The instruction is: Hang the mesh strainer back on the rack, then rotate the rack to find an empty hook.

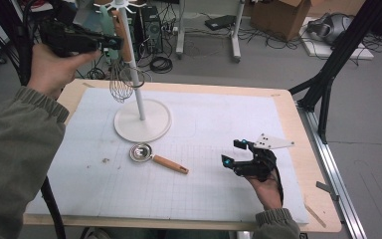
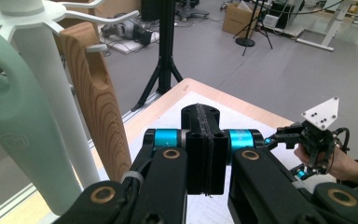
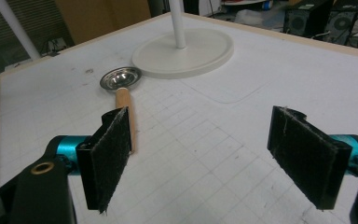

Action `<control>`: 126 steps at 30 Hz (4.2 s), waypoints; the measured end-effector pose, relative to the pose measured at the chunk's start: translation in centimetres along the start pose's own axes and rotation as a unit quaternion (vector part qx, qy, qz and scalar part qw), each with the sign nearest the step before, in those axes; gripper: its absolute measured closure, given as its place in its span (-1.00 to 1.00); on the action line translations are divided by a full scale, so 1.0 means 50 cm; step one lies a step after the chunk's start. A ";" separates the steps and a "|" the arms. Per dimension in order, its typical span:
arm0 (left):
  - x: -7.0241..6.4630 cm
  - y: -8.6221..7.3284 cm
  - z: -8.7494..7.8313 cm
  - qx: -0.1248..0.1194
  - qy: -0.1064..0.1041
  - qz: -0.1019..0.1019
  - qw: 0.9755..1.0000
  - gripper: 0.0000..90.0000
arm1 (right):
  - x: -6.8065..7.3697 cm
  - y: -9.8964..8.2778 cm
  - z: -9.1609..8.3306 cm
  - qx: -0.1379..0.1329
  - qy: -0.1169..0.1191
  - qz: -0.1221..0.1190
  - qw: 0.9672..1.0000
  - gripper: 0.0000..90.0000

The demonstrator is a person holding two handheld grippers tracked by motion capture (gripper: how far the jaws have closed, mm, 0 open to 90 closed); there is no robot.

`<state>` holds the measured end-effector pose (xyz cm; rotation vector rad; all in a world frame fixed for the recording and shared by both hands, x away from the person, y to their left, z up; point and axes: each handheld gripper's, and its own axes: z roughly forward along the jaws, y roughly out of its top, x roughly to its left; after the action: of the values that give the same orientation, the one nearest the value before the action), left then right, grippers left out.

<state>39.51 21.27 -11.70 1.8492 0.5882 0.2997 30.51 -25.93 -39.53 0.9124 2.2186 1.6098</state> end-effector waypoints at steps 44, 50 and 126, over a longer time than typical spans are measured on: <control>0.038 0.054 -0.009 -0.032 0.065 -0.021 0.997 0.95 | -0.006 0.000 0.000 -0.008 0.002 0.001 1.000 -0.53; 0.040 0.053 -0.007 -0.030 0.069 -0.020 0.997 0.95 | -0.005 0.000 -0.001 -0.008 0.002 0.000 1.000 -0.53; 0.055 0.036 -0.066 -0.041 0.075 -0.010 0.996 0.94 | -0.008 0.001 0.002 -0.017 0.002 0.005 1.000 -0.53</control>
<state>40.71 24.93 -9.07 1.7504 0.6873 0.4454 30.87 -26.09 -39.59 0.9130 2.1863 1.6508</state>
